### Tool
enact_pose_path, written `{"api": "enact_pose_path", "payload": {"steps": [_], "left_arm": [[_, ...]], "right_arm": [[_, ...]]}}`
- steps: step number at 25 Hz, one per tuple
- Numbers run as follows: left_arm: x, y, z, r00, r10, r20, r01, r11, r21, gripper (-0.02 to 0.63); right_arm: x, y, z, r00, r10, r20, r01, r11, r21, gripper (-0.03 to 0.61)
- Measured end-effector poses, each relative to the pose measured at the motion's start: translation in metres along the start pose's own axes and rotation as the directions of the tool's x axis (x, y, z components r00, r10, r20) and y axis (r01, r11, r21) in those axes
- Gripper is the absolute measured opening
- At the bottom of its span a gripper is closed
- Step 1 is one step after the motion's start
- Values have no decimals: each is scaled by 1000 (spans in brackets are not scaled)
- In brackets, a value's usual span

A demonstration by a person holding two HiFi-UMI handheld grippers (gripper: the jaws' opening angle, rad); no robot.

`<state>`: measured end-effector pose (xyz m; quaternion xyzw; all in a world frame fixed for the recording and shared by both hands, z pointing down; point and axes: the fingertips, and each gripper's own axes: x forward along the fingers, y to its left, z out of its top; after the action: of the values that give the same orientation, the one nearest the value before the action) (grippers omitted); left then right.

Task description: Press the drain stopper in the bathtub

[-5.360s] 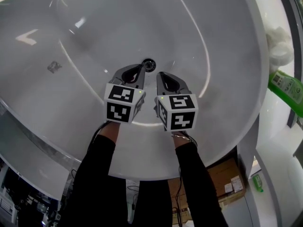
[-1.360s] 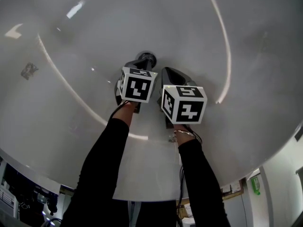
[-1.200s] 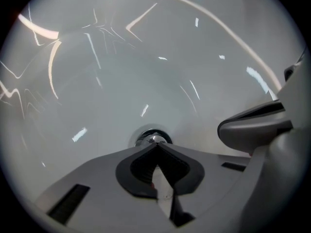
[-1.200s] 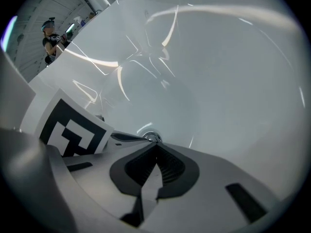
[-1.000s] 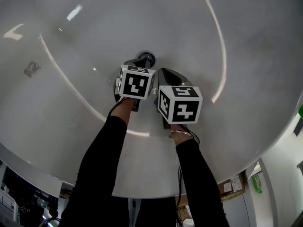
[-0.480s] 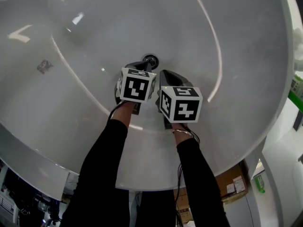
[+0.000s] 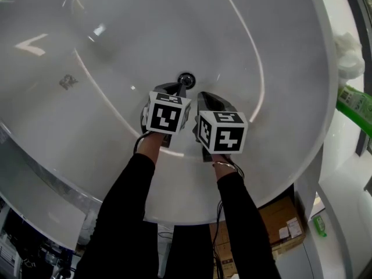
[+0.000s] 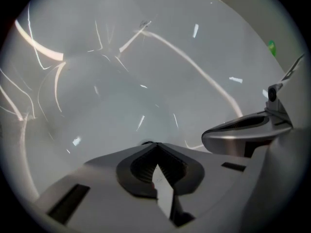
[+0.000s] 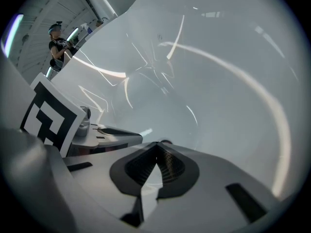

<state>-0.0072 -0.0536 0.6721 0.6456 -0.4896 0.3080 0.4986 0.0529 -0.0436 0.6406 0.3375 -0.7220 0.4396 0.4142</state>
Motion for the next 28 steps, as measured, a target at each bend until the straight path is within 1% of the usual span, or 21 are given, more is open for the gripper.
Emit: {"api": "enact_pose_path", "payload": {"steps": [12, 22, 28], "left_arm": [[-59, -17, 13, 999, -32, 37, 30, 998, 51, 8], [-106, -27, 18, 996, -42, 78, 37, 997, 60, 8], [-137, -37, 24, 992, -54, 114, 47, 997, 69, 8]], "right_arm": [[-42, 23, 10, 999, -3, 37, 3, 1000, 2, 2], [-73, 36, 10, 999, -7, 52, 8, 1000, -20, 2], [-97, 44, 15, 996, 2, 85, -1, 1000, -3, 2]]}}
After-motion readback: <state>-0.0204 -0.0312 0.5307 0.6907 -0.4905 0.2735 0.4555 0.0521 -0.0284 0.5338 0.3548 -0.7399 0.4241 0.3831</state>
